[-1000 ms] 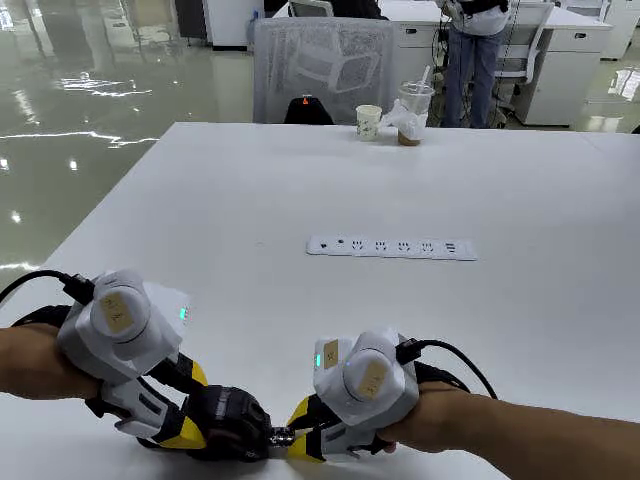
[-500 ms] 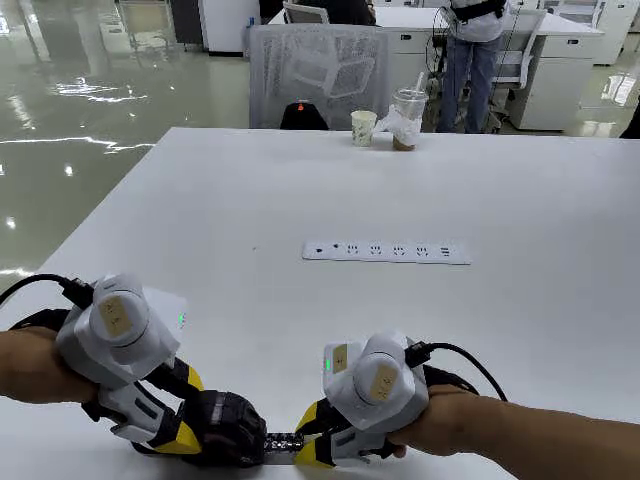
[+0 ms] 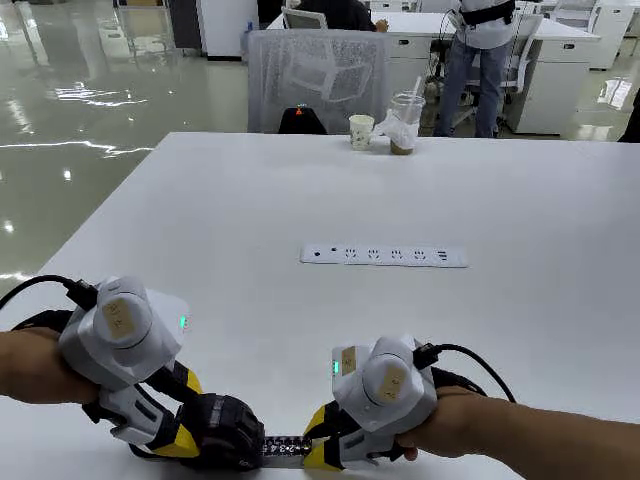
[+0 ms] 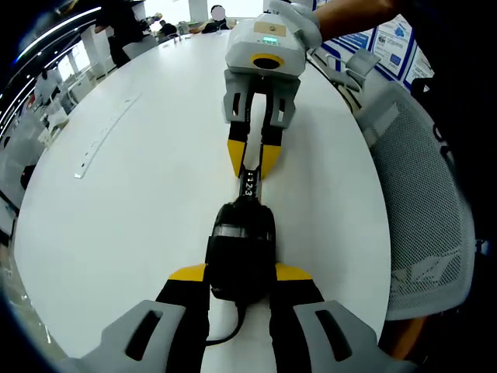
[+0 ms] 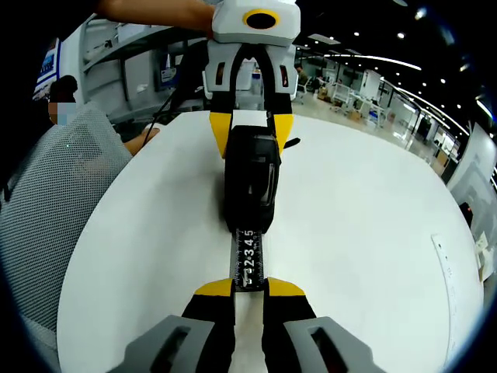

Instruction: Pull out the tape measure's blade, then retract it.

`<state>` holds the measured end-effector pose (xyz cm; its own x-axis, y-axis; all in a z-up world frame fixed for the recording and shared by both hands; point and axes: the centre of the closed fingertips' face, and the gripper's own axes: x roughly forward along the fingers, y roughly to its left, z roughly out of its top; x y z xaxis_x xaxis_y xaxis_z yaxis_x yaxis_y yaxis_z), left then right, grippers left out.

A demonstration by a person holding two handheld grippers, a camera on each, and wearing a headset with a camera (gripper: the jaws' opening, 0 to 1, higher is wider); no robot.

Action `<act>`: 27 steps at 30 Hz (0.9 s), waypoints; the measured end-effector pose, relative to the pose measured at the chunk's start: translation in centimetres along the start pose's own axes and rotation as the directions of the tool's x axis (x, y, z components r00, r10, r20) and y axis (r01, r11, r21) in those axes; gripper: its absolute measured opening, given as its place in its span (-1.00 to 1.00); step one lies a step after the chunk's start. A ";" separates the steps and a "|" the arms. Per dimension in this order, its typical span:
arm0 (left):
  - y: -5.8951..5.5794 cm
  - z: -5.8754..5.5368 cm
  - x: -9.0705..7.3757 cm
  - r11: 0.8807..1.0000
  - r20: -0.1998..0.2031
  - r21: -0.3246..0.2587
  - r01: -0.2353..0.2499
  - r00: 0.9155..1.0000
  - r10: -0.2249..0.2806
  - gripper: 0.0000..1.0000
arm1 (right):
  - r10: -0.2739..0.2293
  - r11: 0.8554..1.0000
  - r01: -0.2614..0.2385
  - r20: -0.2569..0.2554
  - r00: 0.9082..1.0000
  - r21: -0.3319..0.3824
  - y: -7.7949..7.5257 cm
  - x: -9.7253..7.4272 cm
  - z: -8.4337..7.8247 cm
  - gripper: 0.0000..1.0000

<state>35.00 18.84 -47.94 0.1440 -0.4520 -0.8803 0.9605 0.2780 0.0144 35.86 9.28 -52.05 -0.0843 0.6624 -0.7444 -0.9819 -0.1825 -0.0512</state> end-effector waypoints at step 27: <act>-0.2 0.0 -0.1 1.000 -0.039 0.009 0.005 0.999 -0.005 -0.54 | -0.006 1.000 0.006 -0.024 1.000 0.008 0.1 -1.7 -1.8 -0.83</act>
<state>34.84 18.81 -47.89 0.1303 -0.4199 -0.8982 0.9633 0.2681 0.0144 36.20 6.81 -51.94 -0.0746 0.6460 -0.7597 -0.9837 -0.1725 -0.0501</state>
